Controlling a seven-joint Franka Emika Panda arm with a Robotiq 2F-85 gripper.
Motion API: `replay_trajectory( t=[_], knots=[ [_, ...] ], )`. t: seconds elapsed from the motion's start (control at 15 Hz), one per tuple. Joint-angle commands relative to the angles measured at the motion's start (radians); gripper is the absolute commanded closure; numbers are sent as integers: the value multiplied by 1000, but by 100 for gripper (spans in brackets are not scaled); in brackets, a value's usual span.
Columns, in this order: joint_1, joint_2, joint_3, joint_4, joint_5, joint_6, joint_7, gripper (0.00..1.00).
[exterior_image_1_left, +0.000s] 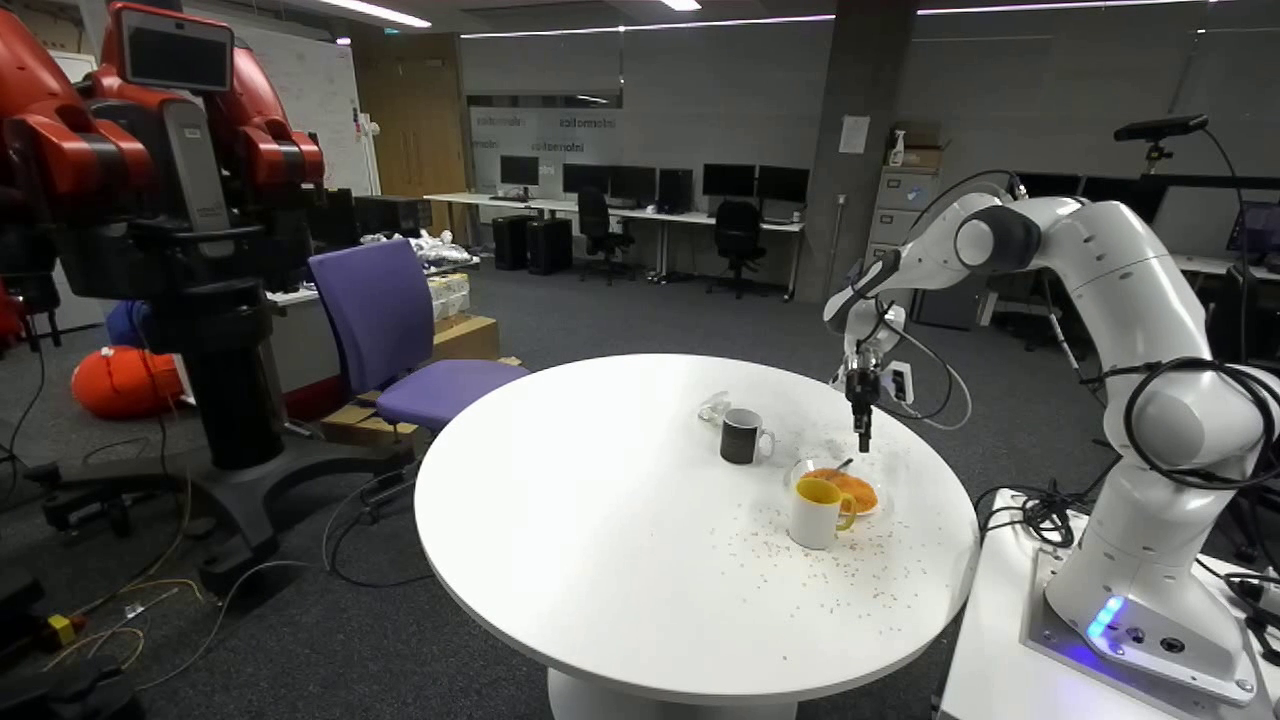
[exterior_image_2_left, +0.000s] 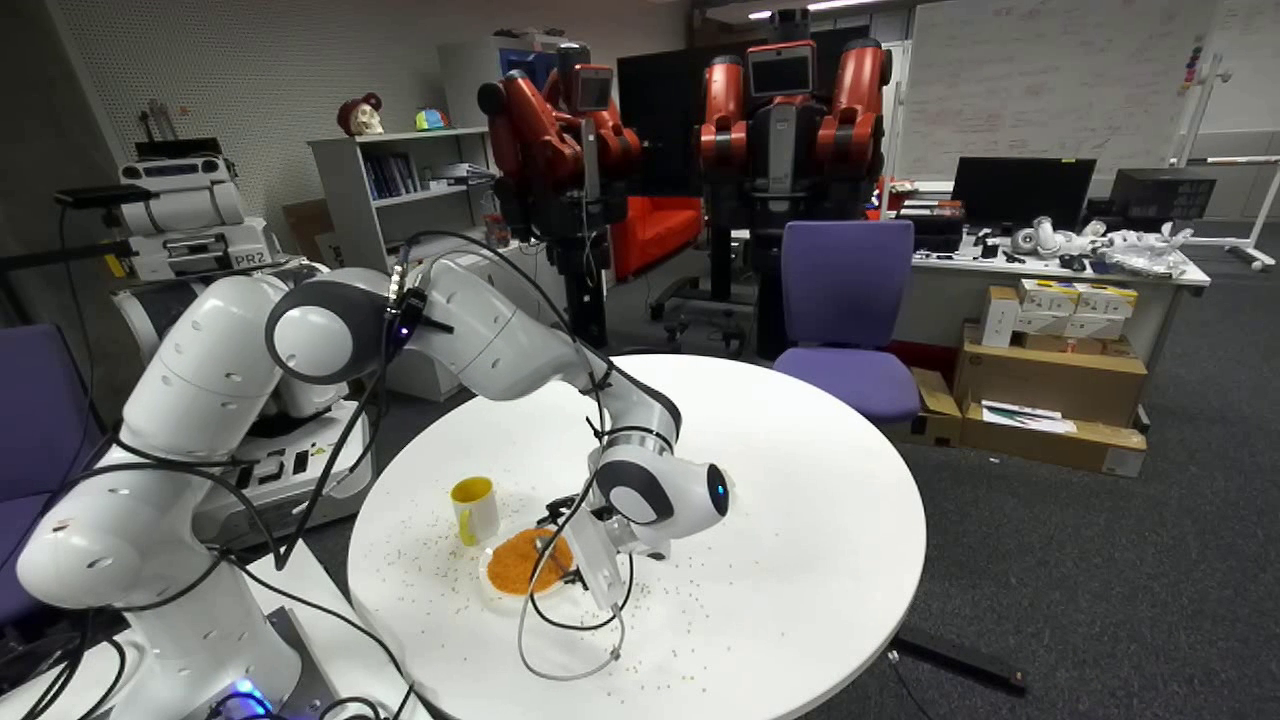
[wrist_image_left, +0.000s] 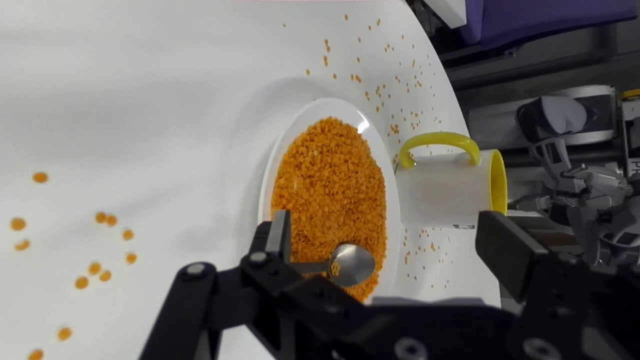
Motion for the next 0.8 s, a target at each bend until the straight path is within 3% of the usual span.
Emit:
replay_trajectory(
  t=[0.0, 0.4, 0.73],
  knots=[
    [0, -55, 9, -18, -24, -17, 50, 0],
    [39, -193, 13, -82, -18, 19, 109, 0],
    [119, -363, -1, -173, -68, 85, 258, 0]
  ],
)
